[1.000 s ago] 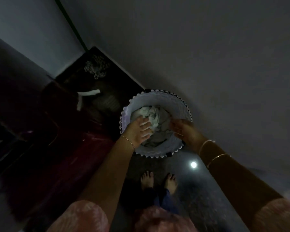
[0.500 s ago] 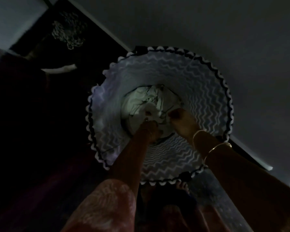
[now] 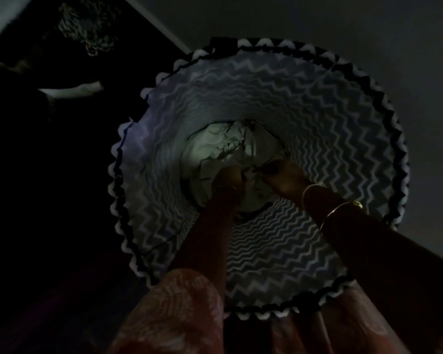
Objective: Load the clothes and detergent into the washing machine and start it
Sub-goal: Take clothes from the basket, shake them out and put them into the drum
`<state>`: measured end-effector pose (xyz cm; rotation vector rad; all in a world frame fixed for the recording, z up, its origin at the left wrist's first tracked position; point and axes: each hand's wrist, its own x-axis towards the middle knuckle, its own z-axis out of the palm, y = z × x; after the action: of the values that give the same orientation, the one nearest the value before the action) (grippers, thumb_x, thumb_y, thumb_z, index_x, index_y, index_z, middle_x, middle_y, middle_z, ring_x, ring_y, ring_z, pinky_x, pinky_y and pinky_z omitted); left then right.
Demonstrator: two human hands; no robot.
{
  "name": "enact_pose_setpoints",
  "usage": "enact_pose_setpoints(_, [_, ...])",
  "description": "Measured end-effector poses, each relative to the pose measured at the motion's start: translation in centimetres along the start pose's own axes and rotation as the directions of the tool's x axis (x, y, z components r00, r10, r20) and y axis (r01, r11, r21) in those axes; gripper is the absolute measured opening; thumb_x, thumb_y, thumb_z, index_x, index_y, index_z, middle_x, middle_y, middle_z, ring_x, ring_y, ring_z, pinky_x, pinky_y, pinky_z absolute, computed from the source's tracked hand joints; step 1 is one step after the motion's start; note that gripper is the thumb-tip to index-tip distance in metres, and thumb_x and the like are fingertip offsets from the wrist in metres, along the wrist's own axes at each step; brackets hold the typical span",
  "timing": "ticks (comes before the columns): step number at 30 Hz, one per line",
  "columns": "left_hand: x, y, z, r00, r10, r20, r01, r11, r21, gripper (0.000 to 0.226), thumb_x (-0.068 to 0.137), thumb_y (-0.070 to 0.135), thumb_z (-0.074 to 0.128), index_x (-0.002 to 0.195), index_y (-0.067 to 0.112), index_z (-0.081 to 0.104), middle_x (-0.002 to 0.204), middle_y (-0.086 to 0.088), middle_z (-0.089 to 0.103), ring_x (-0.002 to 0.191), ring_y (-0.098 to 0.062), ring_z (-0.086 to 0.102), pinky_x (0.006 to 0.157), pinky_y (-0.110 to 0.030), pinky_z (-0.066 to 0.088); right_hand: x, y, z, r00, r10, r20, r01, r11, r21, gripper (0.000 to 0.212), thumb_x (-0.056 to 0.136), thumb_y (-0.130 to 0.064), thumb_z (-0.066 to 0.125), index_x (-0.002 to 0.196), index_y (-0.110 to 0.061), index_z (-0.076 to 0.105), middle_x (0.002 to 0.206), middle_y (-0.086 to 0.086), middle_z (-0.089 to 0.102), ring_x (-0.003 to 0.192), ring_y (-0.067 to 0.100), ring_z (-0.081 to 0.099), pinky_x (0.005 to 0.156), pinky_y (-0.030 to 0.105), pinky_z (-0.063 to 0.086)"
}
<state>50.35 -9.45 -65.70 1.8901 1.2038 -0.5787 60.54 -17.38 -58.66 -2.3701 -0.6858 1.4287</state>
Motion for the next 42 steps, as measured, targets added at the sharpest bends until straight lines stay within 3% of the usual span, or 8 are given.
enact_pose_setpoints(7, [-10.3,5.2,-5.1,0.982,-0.059,-0.177,-0.064,0.784,-0.618,0.022,0.091,0.002,0.059,0.110,-0.008,0.066,0.115,-0.024,0.065,0.109,-0.034,0.060,0.096,-0.036,0.048,-6.4,-2.3,0.2,0.996,-0.092,0.023,0.092,0.996,-0.003,0.091,0.077,-0.016,0.074,0.150,-0.012,0.020,0.148,0.012,0.037,0.135,0.030,0.038,0.108,0.032,0.033])
enact_pose_setpoints(12, [-18.3,8.2,-9.3,0.978,-0.047,-0.204,-0.136,0.599,-0.789,0.025,0.092,-0.008,0.052,0.115,-0.010,0.062,0.097,-0.008,0.065,0.074,0.003,0.061,0.066,-0.006,0.049,-11.7,-4.5,-2.1,0.976,-0.185,-0.117,0.204,0.963,0.175,0.113,0.053,-0.031,0.084,0.148,-0.015,0.025,0.140,0.011,0.048,0.126,0.027,0.049,0.106,0.037,0.041])
enact_pose_setpoints(16, [-24.8,10.9,-14.7,0.971,0.069,-0.227,-0.227,0.555,-0.801,0.027,0.090,-0.004,0.056,0.116,-0.008,0.061,0.099,-0.010,0.066,0.078,0.002,0.065,0.078,-0.013,0.052,-14.7,-6.1,-4.9,0.952,-0.251,-0.174,0.288,0.928,0.236,0.100,0.045,-0.044,0.077,0.138,-0.029,0.043,0.134,0.011,0.052,0.121,0.027,0.053,0.102,0.047,0.045])
enact_pose_setpoints(20, [-32.2,14.0,-21.1,0.956,0.162,-0.245,-0.292,0.459,-0.839,0.025,0.094,0.000,0.054,0.118,-0.003,0.062,0.107,-0.016,0.067,0.100,-0.027,0.065,0.085,-0.038,0.053,-19.7,-10.2,-8.2,0.938,-0.292,-0.184,0.327,0.924,0.200,0.069,0.049,-0.048,0.072,0.111,-0.021,0.062,0.104,0.002,0.065,0.101,0.021,0.062,0.083,0.022,0.047])
enact_pose_setpoints(25, [-41.1,17.1,-28.3,0.923,0.294,-0.250,-0.335,0.290,-0.897,0.026,0.095,-0.002,0.050,0.120,-0.003,0.058,0.094,-0.007,0.065,0.090,-0.017,0.063,0.072,-0.026,0.056,-25.5,-14.2,-11.5,0.900,-0.364,-0.240,0.417,0.879,0.230,0.055,0.048,-0.063,0.074,0.084,-0.023,0.061,0.083,-0.010,0.063,0.077,-0.005,0.059,0.073,0.019,0.048])
enact_pose_setpoints(32, [-48.9,19.9,-33.3,0.875,0.404,-0.266,-0.372,0.212,-0.904,0.023,0.094,-0.004,0.049,0.116,-0.001,0.057,0.097,-0.007,0.062,0.092,-0.015,0.061,0.076,-0.026,0.057,-33.2,-18.7,-14.2,0.897,-0.348,-0.271,0.425,0.848,0.316,0.061,0.047,-0.030,0.093,0.097,-0.009,0.065,0.105,0.005,0.069,0.100,0.019,0.064,0.090,0.040,0.054])
enact_pose_setpoints(38, [-53.7,21.1,-35.7,0.815,0.458,-0.355,-0.462,0.143,-0.875,0.018,0.094,-0.004,0.049,0.106,0.005,0.059,0.098,-0.009,0.061,0.096,-0.018,0.060,0.083,-0.033,0.056,-36.8,-20.5,-14.9,0.867,-0.369,-0.334,0.450,0.868,0.209,0.028,0.079,-0.008,0.070,0.105,0.002,0.066,0.109,0.018,0.067,0.104,0.031,0.061,0.082,0.029,0.044])
enact_pose_setpoints(42, [-56.0,20.4,-37.2,0.791,0.409,-0.455,-0.511,0.035,-0.859,0.018,0.095,-0.003,0.049,0.105,0.006,0.060,0.100,-0.010,0.063,0.094,-0.019,0.062,0.079,-0.028,0.057,-38.9,-22.0,-16.6,0.892,-0.286,-0.350,0.392,0.876,0.282,0.025,0.087,-0.005,0.056,0.064,-0.016,0.058,0.071,0.010,0.060,0.064,0.020,0.054,0.067,0.035,0.041])
